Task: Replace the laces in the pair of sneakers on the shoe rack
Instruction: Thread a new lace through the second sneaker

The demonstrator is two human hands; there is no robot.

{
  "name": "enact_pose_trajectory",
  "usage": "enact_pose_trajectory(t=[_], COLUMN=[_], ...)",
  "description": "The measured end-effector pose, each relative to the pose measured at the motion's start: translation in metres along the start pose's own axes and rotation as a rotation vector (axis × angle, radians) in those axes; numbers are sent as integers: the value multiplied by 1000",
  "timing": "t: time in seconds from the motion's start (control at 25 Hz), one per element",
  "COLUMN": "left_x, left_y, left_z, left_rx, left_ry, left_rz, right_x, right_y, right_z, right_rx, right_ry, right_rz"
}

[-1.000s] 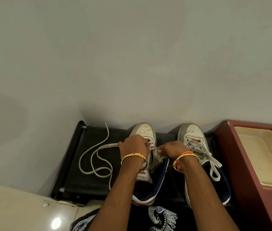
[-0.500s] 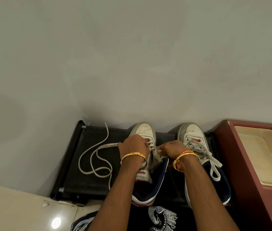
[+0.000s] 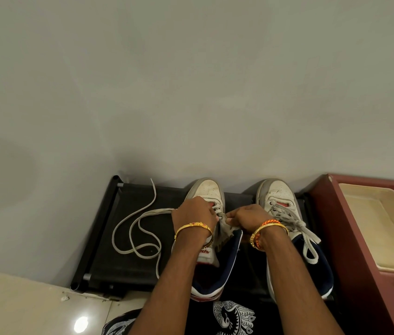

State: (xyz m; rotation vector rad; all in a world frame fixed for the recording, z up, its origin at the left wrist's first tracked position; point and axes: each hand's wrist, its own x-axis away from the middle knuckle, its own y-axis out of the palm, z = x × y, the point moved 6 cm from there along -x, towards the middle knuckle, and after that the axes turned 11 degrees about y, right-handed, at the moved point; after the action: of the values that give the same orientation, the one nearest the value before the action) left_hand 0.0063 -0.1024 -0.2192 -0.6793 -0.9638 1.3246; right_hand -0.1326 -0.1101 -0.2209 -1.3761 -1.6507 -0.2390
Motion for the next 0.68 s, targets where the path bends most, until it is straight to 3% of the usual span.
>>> enact_pose_trajectory(t=[0.12,0.28,0.48,0.56,0.68], left_x=[-1,-2,33,48,59], left_y=[2,5,-25,-23,-13], left_z=[4,4,27,39,55], left_rx=[54,179,282,247,-38], left_ry=[15,-8,178,246,318], left_rz=[5,-61,251,138,-54], right_x=[-2,-6,-9,-8,-6], right_y=[1,4,0,-1,-5], right_z=[9,13,3,3,5], right_rx=[-223,-254,-36,26,15], right_ry=[103,84,-139,-198,-247], right_rz=[-43,-57,135,215,247])
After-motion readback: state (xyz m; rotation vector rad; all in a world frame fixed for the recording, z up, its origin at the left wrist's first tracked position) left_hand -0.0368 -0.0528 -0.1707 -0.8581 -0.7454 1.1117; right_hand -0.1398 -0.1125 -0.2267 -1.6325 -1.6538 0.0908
